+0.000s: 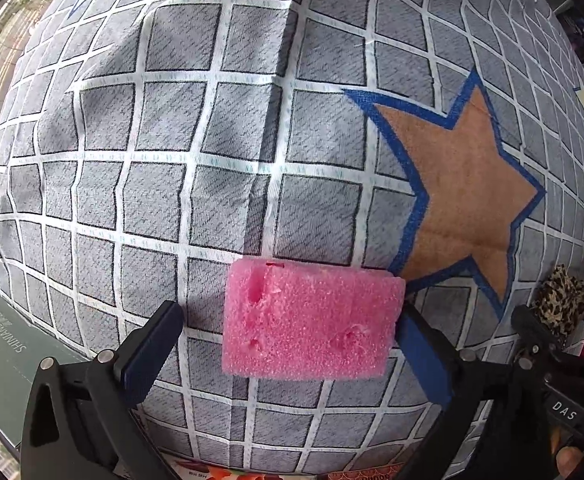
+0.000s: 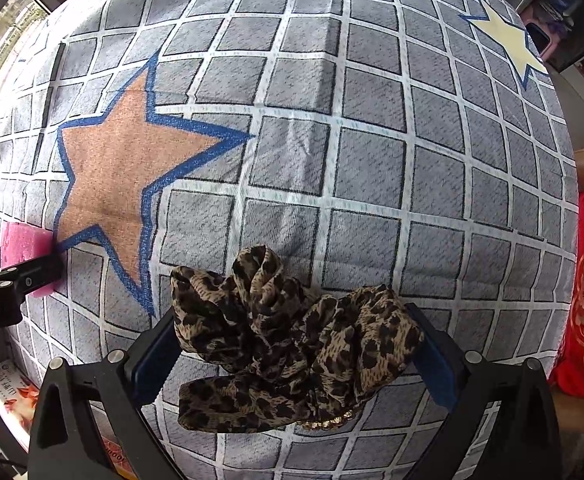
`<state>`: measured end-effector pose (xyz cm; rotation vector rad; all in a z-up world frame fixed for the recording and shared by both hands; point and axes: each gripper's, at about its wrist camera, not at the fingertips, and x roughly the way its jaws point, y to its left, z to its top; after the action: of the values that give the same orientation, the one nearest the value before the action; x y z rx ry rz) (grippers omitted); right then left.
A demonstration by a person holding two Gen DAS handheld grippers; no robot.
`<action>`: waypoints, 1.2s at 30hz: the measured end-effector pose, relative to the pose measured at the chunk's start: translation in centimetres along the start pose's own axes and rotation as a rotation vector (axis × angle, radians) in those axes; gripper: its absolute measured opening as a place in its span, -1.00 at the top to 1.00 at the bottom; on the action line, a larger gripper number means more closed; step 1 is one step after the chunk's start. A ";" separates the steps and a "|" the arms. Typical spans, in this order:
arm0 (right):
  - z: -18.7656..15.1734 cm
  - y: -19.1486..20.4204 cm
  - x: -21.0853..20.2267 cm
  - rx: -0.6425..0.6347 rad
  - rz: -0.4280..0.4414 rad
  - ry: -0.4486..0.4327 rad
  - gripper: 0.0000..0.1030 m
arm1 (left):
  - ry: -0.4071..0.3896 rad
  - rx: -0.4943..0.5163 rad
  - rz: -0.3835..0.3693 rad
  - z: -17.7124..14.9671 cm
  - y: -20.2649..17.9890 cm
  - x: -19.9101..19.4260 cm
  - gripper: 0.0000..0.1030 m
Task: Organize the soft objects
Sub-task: 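Grasp the small pink sponge with the left tool while the right tool grasps the leopard-print scrunchie, then carry the small sponge over the white box with the left tool while the right tool carries the scrunchie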
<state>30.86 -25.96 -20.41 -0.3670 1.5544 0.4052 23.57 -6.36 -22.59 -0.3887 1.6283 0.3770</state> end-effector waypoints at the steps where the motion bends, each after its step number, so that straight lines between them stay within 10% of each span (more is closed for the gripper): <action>1: -0.1 0.1 -0.5 -0.009 0.000 -0.013 -0.57 | -0.004 -0.001 0.003 0.2 0.1 -0.2 -0.97; 7: -0.2 -0.3 -2.1 -0.017 0.062 -0.034 0.35 | -0.054 0.126 0.022 0.5 -2.8 -2.0 -0.40; 21: -1.2 -1.0 -8.3 0.060 0.271 -0.111 0.39 | -0.232 0.173 -0.029 -2.9 0.6 -9.1 -0.40; 36: -6.1 5.4 -17.9 -0.011 0.340 -0.215 0.39 | -0.309 0.235 -0.074 -13.8 5.0 -14.4 -0.41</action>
<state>23.35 -24.46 -2.31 -0.0611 1.4043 0.6944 10.33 -7.90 -6.94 -0.2000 1.3334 0.1762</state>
